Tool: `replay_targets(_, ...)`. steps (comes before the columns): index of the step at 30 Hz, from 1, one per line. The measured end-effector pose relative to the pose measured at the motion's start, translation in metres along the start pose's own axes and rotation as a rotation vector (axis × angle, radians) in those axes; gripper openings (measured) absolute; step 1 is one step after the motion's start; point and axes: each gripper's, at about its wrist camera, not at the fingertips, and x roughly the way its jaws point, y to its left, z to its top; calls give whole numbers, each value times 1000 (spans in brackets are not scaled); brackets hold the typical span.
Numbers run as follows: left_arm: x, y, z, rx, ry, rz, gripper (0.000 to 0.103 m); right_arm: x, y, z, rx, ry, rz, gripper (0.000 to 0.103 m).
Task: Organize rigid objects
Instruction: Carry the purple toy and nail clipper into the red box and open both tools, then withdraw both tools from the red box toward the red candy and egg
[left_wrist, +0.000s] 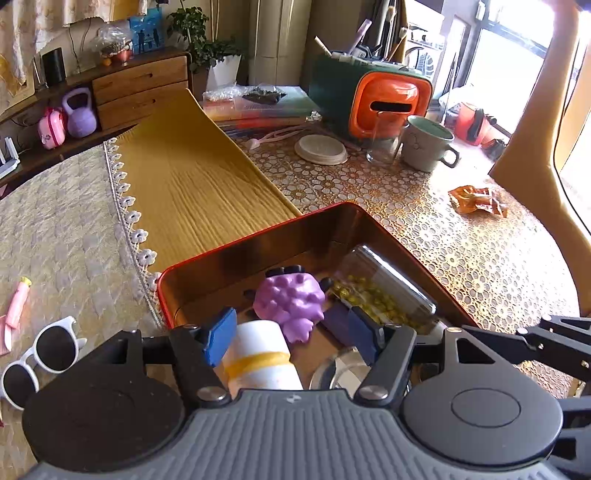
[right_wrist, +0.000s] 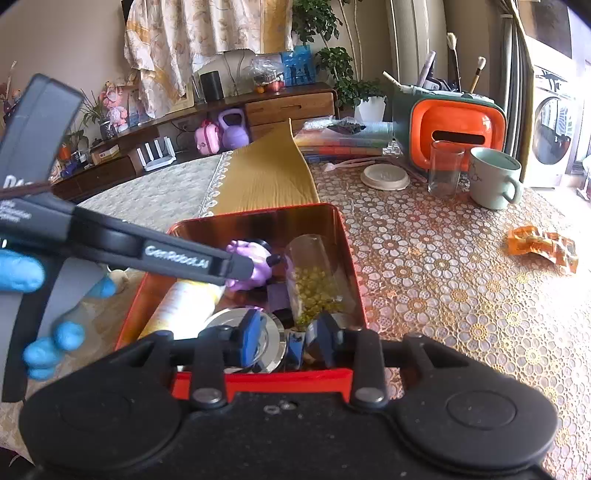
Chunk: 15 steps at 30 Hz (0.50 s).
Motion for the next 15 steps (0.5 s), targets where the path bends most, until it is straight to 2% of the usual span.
replay_targets(3, -13, 1, -5, 2, -14, -11, 66, -4, 3, 1, 11, 2, -2, 39)
replay_targets(7, -34, 4, -11, 12, -34, -18, 66, -13, 10, 2, 4, -10, -8, 52)
replay_targets(15, -84, 19, -31, 4, -77, -29, 66, -34, 32, 4, -14, -30, 13, 66)
